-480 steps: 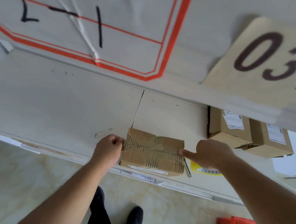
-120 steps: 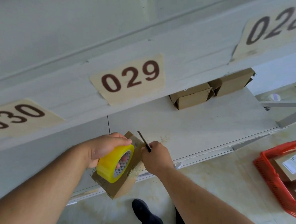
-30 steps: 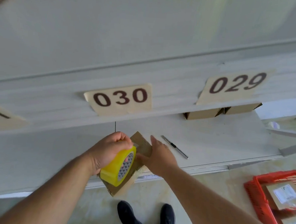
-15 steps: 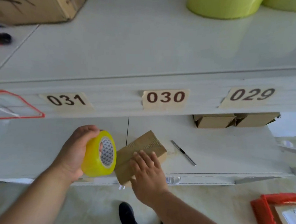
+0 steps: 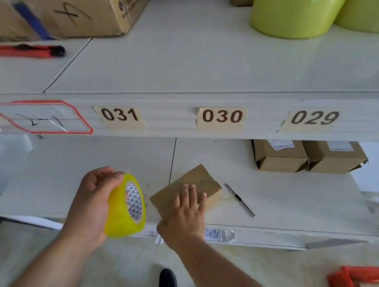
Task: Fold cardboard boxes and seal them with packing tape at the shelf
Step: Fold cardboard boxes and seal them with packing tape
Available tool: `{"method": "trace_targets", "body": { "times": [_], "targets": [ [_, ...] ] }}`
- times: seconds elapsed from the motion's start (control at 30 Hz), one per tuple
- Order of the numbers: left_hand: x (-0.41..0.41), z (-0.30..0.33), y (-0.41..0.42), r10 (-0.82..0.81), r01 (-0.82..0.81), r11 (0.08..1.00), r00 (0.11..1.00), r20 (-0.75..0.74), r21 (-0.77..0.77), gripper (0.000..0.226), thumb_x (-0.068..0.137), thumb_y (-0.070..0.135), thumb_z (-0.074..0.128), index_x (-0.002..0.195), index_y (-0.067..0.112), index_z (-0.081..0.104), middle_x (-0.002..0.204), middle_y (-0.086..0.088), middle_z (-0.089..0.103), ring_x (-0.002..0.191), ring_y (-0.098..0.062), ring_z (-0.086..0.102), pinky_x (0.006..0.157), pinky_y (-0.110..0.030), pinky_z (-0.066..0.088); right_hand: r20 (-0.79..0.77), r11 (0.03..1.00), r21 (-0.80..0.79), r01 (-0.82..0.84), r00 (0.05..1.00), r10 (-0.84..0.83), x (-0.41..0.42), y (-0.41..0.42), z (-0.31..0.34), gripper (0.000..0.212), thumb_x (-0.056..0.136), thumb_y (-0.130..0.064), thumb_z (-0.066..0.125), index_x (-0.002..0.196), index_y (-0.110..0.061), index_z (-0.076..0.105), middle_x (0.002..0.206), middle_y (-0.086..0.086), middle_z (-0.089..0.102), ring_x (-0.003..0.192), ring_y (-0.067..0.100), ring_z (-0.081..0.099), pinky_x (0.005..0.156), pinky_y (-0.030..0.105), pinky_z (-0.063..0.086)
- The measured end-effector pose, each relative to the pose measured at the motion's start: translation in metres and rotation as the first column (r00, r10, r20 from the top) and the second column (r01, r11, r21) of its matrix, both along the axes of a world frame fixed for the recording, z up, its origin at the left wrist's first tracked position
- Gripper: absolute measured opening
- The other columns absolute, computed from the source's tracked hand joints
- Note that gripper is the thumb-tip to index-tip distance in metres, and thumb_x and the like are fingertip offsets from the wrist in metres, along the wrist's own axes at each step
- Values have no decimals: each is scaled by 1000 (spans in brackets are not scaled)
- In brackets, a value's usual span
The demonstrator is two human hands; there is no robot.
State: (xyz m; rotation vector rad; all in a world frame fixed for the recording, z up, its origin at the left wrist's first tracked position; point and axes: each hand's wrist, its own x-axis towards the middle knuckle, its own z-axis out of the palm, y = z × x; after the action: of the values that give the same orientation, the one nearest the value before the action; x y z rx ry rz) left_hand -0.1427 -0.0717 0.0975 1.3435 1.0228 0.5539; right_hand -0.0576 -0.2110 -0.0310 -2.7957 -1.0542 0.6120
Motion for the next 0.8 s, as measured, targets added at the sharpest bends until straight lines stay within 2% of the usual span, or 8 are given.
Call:
{"method": "trace_targets", "body": {
  "times": [0.3, 0.37, 0.43, 0.5, 0.53, 0.6, 0.67, 0.8],
  "targets": [
    [-8, 2, -15, -144, 145, 989, 989, -38, 23, 48, 62, 50, 77, 107, 42, 63, 114, 7, 72, 107, -22, 69, 92, -47, 57, -35, 944, 117, -309, 948, 315, 62, -81, 12, 83, 92, -31, 53, 165, -18, 15, 174, -6, -9, 154, 7, -21, 130, 34, -4],
    [-7, 2, -20, -195, 199, 978, 979, -62, 55, 56, 61, 53, 76, 113, 41, 60, 110, 15, 71, 105, -13, 68, 96, -44, 54, -195, 966, 235, -107, 968, 155, 45, -80, 38, 77, 93, -29, 56, 163, -25, 23, 171, -12, 16, 157, 12, 20, 125, 28, 23],
    [-7, 4, -31, -254, 260, 960, 965, -67, 109, 53, 68, 47, 74, 117, 39, 56, 108, 19, 70, 102, -2, 66, 97, -32, 51, -397, 841, 473, 261, 916, -61, 14, -75, 71, 36, 95, -25, 58, 129, -37, 57, 132, -10, 66, 115, 15, 66, 92, 30, 53],
    [-8, 6, -44, -309, 313, 932, 950, -48, 180, 49, 76, 41, 73, 120, 38, 53, 111, 16, 67, 101, 5, 63, 89, -14, 46, -481, 617, 633, 468, 862, -160, -23, -66, 102, 9, 98, -39, 59, 105, -34, 62, 93, -1, 73, 87, 18, 71, 78, 36, 57],
    [-9, 8, -52, -332, 330, 921, 943, -29, 207, 47, 81, 38, 73, 123, 37, 51, 115, 15, 66, 102, 7, 61, 85, -8, 44, -533, 569, 646, 509, 834, -142, -40, -60, 118, 20, 98, -50, 57, 110, -34, 61, 91, 0, 73, 84, 16, 71, 78, 35, 57],
    [-12, 13, -63, -355, 340, 914, 934, 29, 219, 41, 92, 43, 67, 128, 36, 48, 121, 16, 62, 106, 13, 57, 87, -9, 44, -611, 526, 653, 544, 789, -58, -66, -51, 137, 31, 101, -53, 54, 127, -36, 56, 100, -3, 76, 92, 11, 71, 81, 30, 54],
    [-16, 19, -67, -359, 338, 922, 929, 91, 188, 36, 100, 49, 57, 132, 37, 46, 125, 17, 60, 112, 14, 54, 97, -19, 45, -695, 440, 631, 639, 718, -47, -77, -45, 143, 30, 107, -34, 55, 137, -32, 52, 113, -11, 76, 108, 6, 70, 92, 26, 53],
    [-23, 27, -62, -396, 379, 916, 904, 159, 130, 49, 100, 25, 64, 145, 35, 46, 114, 19, 71, 107, 1, 63, 93, -26, 51, -705, 400, 625, 671, 705, -81, -91, -46, 147, 48, 105, -17, 56, 149, -29, 41, 125, -9, 74, 122, 9, 66, 108, 38, 49]
  ]
}}
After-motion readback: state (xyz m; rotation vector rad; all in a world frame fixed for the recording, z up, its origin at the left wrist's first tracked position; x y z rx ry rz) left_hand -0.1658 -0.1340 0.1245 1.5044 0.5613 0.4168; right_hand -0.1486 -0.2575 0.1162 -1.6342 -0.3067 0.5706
